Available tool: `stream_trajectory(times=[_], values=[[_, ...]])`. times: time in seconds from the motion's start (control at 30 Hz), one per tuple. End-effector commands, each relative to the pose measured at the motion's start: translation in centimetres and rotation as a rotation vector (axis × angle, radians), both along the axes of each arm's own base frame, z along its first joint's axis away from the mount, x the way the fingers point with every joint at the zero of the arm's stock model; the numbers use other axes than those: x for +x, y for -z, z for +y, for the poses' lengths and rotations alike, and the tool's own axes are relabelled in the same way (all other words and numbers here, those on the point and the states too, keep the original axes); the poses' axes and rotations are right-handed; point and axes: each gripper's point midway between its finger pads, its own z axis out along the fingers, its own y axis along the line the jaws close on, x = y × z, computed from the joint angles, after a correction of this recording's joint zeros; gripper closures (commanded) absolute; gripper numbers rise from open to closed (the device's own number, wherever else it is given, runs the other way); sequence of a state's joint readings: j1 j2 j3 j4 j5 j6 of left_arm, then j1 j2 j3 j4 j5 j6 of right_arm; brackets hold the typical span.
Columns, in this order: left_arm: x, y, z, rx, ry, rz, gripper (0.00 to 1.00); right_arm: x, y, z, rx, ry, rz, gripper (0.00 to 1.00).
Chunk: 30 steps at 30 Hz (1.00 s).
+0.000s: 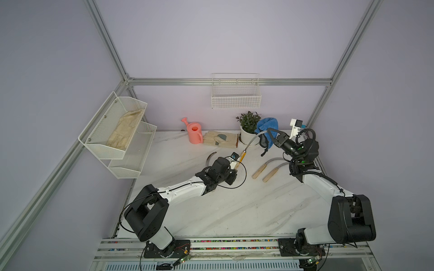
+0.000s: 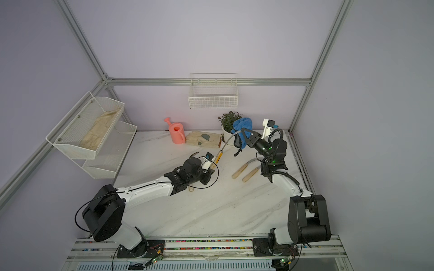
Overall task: Wipe small sickles with rags
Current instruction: Wipe the small sickle, then place the small sickle at the center of the board.
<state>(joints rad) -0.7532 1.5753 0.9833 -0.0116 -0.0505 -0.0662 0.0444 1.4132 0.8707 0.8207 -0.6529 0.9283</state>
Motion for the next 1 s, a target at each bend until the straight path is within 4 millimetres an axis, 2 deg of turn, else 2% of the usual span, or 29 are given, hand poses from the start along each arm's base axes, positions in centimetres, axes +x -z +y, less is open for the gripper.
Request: stream_trajectory(times=[0.0,0.17,0.3,0.4,0.53,0.73,0.8,0.97], values=[[0.6,-1.6,0.1,-0.014,-0.026,-0.042,1.0,-2.1,-2.5,-0.8,0.014,0.002,-0.072,1.0],[1.0,-1.6,0.4,-0.01,-0.058,-0.04,1.0,-4.0,-3.3,-2.2,0.017,0.057,-0.092,1.0],[1.0,-1.6,0.7,-0.048,-0.111,0.008,1.0,-4.9,-2.4,-4.1,-0.033,0.201,-0.042,1.0],[0.7,-0.7,1.8,-0.086,-0.223,0.101,1.0,-5.7,-1.0,-5.8,-0.082,0.326,0.012,1.0],[-0.3,2.1,2.5,-0.066,-0.267,0.198,1.0,-7.0,1.2,-7.2,-0.084,0.41,0.064,1.0],[-0.4,5.9,3.4,0.18,-0.359,0.179,1.0,-8.1,5.1,-9.0,-0.103,0.519,0.132,1.0],[-0.2,7.0,3.3,0.265,-0.384,0.18,1.0,-8.3,6.4,-9.4,-0.119,0.543,0.15,1.0],[0.4,8.8,1.4,0.375,-0.361,0.201,1.0,-8.8,9.7,-10.9,-0.162,0.633,0.202,1.0]])
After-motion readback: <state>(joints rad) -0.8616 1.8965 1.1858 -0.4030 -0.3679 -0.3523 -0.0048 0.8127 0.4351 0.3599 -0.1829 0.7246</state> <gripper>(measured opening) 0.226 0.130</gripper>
